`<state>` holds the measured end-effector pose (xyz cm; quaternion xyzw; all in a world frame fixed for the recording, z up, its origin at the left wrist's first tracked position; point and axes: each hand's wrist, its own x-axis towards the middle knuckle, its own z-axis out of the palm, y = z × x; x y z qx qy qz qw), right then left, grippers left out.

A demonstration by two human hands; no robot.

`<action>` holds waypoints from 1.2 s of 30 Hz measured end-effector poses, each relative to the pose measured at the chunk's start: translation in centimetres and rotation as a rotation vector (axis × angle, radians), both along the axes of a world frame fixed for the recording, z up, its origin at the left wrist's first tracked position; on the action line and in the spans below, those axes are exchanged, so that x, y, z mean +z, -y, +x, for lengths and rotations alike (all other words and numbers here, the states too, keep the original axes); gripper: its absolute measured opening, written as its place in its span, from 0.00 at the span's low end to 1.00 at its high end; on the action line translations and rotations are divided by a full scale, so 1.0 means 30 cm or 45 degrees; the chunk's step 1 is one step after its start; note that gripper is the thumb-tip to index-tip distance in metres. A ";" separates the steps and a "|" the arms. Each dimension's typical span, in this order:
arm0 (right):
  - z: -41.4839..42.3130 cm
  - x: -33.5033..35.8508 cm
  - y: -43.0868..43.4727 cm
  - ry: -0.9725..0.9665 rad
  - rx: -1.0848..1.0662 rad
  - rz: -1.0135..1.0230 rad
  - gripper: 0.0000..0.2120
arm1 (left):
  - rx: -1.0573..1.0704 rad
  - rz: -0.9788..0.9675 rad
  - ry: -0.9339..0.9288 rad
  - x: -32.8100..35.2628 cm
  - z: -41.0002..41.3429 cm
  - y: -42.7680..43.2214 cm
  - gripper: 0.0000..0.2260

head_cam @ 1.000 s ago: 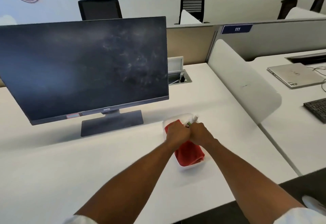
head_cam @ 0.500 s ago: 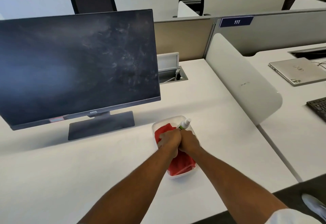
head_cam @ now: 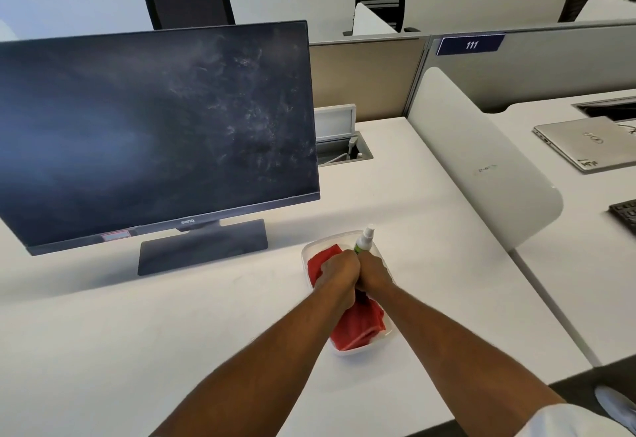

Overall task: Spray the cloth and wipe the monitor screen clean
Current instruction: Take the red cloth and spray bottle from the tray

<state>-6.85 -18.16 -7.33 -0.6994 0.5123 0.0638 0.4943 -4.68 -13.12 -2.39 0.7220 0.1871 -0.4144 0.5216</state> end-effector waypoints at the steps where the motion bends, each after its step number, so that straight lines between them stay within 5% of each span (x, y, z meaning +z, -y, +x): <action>1: 0.004 0.009 0.000 0.022 0.035 0.014 0.17 | 0.020 -0.018 0.010 0.000 0.001 0.002 0.09; 5: 0.022 0.013 -0.024 0.126 0.076 0.208 0.10 | 0.114 -0.022 0.025 0.000 0.001 -0.017 0.17; 6: 0.053 0.019 -0.052 0.013 0.048 0.132 0.12 | 0.122 -0.049 -0.002 0.002 0.001 -0.022 0.18; 9: 0.070 0.038 -0.131 -0.526 0.841 -0.756 0.08 | 0.139 -0.104 -0.045 0.011 0.007 -0.042 0.20; 14: 0.056 0.071 -0.152 -0.610 0.936 -0.843 0.12 | 0.151 -0.166 -0.026 0.036 0.001 -0.054 0.22; 16: 0.027 0.119 -0.125 -0.622 0.830 -0.741 0.10 | 0.138 -0.166 -0.008 0.036 0.000 -0.060 0.22; 18: 0.009 0.144 -0.116 -0.311 0.298 -0.123 0.14 | 0.132 -0.160 0.029 0.037 -0.003 -0.070 0.21; 21: -0.007 0.196 -0.002 -0.086 0.370 0.355 0.14 | 0.131 -0.154 0.088 0.037 0.000 -0.090 0.22; 27: 0.000 0.256 0.085 0.172 0.334 0.490 0.18 | 0.173 -0.251 0.189 0.060 0.038 -0.128 0.22; 36: 0.044 0.352 0.102 0.658 0.232 0.697 0.17 | 0.094 -0.716 0.249 0.156 0.170 -0.269 0.09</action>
